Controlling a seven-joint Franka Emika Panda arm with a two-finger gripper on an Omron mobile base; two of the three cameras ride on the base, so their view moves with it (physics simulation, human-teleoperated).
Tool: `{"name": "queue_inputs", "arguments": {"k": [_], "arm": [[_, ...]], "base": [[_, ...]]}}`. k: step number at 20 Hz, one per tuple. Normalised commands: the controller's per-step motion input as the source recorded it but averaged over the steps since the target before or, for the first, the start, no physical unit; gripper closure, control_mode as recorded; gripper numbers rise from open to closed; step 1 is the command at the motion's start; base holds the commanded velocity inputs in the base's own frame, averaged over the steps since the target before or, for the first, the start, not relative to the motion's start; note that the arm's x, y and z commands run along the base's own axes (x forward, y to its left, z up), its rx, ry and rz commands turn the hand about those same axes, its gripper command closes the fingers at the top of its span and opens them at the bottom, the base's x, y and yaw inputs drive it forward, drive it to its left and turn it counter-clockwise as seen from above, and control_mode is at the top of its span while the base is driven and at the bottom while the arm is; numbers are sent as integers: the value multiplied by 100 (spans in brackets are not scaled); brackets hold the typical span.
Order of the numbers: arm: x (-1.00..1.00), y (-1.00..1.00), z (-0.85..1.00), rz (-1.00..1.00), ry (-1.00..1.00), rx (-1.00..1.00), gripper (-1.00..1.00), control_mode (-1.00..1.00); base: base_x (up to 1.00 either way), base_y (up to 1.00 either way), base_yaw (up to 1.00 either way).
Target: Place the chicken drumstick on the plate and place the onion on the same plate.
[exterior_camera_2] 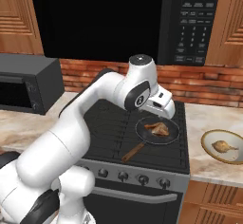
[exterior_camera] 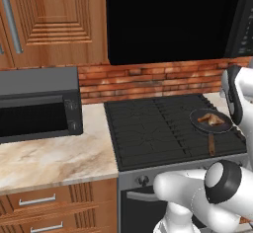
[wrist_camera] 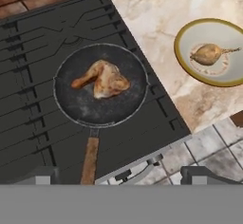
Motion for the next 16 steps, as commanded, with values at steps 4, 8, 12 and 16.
{"name": "queue_inputs", "arguments": {"k": [4, 8, 12, 16], "arm": [[5, 0, -36, 0, 0, 0, -100, -100], [12, 0, -31, 0, 0, 0, -100, -100], [27, 11, -23, 0, 0, -1, -100, -100], [29, 1, -24, 0, 0, -2, -100, -100]], "base": [[0, 0, 0], [0, 0, 0], [0, 0, 0], [0, 0, 0]]}}
